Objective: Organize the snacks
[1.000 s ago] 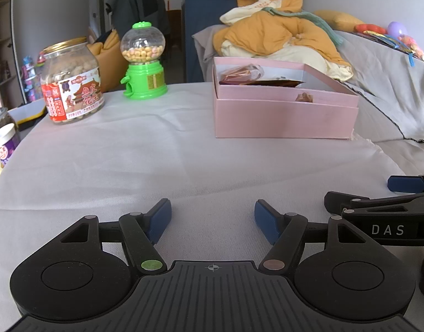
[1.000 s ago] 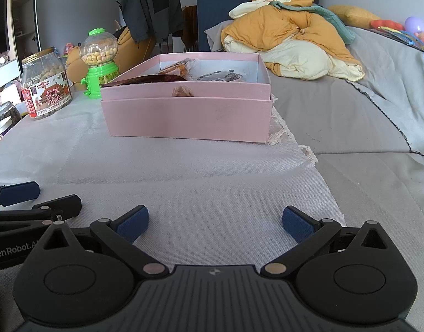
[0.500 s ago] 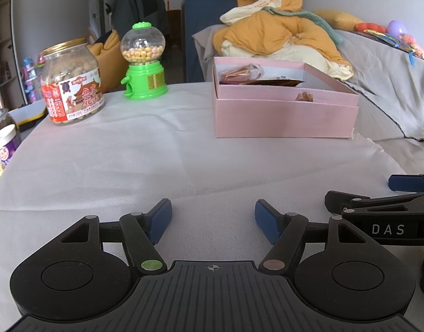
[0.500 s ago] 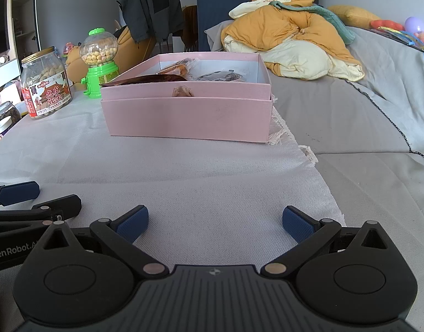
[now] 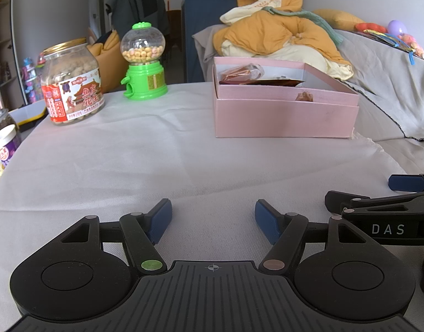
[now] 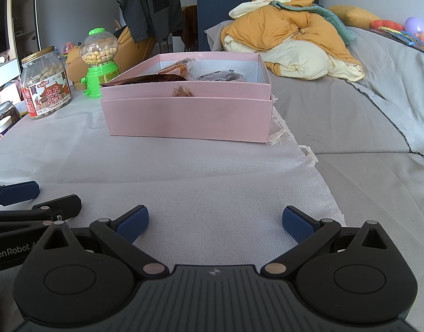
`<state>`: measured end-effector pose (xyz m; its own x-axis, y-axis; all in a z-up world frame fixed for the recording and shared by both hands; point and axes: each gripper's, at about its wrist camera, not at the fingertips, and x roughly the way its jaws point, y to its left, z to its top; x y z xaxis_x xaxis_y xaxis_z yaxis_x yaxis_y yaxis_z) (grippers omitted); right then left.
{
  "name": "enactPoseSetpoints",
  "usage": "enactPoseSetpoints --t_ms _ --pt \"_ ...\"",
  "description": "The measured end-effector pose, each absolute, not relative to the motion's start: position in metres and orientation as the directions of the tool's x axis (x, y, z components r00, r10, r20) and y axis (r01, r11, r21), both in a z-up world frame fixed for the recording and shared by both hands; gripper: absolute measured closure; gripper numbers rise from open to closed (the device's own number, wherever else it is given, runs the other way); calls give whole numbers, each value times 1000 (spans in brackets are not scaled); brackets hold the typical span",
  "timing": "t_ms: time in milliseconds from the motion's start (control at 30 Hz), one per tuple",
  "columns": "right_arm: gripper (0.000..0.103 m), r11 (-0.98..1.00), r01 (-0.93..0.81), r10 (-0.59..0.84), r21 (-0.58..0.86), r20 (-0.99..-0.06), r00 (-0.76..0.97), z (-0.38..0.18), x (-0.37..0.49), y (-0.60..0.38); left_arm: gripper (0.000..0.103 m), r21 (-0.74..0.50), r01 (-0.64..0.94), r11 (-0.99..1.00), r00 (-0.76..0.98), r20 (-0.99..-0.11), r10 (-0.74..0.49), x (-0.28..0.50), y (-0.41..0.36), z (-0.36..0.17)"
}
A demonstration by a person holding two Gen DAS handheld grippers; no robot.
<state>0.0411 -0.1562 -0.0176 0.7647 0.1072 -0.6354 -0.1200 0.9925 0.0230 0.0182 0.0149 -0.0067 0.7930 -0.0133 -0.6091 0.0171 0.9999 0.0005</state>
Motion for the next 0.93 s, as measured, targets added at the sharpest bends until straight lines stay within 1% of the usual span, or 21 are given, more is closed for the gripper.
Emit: enactPoseSetpoints --t_ms 933 --pt "0 993 -120 107 22 -636 765 -18 41 -156 30 3 20 1000 793 -609 -14 18 16 -6"
